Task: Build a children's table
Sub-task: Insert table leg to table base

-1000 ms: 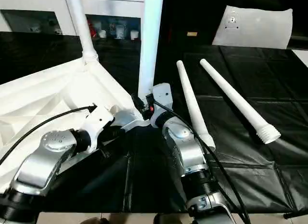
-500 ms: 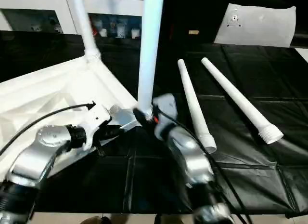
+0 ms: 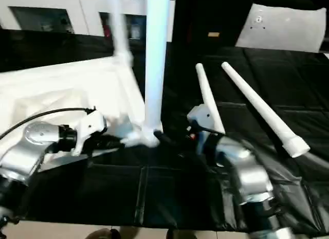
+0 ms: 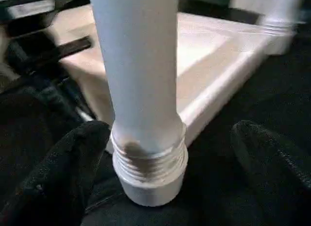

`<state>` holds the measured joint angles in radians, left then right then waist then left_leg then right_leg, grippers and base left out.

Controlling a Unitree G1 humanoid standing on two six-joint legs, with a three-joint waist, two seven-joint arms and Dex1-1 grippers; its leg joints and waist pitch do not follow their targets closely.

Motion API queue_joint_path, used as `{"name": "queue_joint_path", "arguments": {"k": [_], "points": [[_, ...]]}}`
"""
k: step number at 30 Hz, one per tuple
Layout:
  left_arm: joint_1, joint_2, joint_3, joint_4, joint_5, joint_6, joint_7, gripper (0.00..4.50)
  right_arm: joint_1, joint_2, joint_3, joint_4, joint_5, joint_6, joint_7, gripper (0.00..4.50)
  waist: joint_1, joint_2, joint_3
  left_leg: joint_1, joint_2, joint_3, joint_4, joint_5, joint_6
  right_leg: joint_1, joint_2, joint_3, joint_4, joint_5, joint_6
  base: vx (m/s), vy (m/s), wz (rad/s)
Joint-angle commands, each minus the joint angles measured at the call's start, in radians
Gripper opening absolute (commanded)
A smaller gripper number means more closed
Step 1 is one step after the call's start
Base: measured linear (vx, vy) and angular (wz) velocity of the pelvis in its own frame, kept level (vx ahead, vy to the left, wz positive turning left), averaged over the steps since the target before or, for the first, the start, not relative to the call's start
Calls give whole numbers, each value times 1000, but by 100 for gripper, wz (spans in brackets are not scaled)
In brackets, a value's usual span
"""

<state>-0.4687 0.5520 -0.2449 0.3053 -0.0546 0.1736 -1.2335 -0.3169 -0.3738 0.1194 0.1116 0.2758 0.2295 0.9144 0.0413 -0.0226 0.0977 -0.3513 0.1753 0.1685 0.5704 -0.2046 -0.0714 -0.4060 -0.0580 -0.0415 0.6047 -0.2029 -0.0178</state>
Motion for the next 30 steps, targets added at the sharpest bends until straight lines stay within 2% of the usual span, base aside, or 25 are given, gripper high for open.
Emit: {"name": "queue_joint_path", "arguments": {"k": [1,2,4,7,11,15,16,18,19,23,26,30], "points": [[-19,2,-47,-7,-20,-33,-84,0,-16,-16,26,9,-14,-18,48,446,-2,0,-68,3,50,-4,-49,-8,136,60,-78,51,-44,49,-300,0,0,0],[-26,4,-54,6,-17,-56,-106,0,-28,-21,39,20,-22,-24,61,446,-1,0,-68,2,50,-4,-49,-15,134,61,-80,52,-45,38,-301,0,0,0],[-39,3,-65,24,-17,-73,-136,0,-46,-26,61,37,-25,-29,99,446,1,-4,-67,3,51,-4,-49,-31,123,62,-80,52,-46,4,-298,0,0,0],[-62,1,-83,58,-8,-108,-168,0,-80,-25,102,84,-38,-43,163,446,7,-3,-66,4,52,-4,-50,-62,104,58,-81,52,-49,-52,-290,0,0,0],[-80,-8,-92,82,-1,-125,-182,0,-116,-16,129,149,-64,-73,187,430,11,-4,-67,4,53,-4,-49,-67,83,58,-82,52,-49,-68,-278,0,0,0],[-101,-15,-98,115,5,-145,-190,0,-144,-14,148,199,-70,-82,216,400,14,-6,-70,3,53,-5,-47,-53,89,59,-82,52,-44,-40,-282,0,0,0],[-101,-15,-98,115,5,-145,-190,0,-144,-14,148,199,-70,-82,216,379,14,-7,-71,2,51,-4,-46,-46,94,59,-81,51,-44,-28,-285,0,0,0],[-110,-16,-101,132,10,-156,-192,0,-152,-16,150,216,-71,-84,228,373,16,-8,-72,2,52,-4,-45,-48,95,61,-83,51,-43,-30,-286,0,0,0],[-113,-16,-102,138,10,-158,-193,0,-154,-17,151,220,-72,-84,235,351,16,-9,-72,1,51,-4,-45,-56,93,61,-82,50,-45,-46,-285,0,0,0],[-117,-14,-101,150,9,-164,-199,0,-157,-18,150,233,-69,-85,249,330,18,-8,-73,1,53,-4,-45,-64,85,61,-83,50,-46,-67,-277,0,0,0],[-117,-10,-100,160,10,-168,-205,0,-159,-19,151,240,-61,-87,264,297,19,-8,-75,0,52,-4,-44,-49,88,61,-82,50,-42,-39,-281,0,0,0],[-117,-9,-100,166,8,-167,-209,0,-156,-18,151,241,-57,-86,270,278,19,-7,-76,0,52,-4,-43,-47,91,62,-82,49,-41,-28,-288,0,0,0]]}}
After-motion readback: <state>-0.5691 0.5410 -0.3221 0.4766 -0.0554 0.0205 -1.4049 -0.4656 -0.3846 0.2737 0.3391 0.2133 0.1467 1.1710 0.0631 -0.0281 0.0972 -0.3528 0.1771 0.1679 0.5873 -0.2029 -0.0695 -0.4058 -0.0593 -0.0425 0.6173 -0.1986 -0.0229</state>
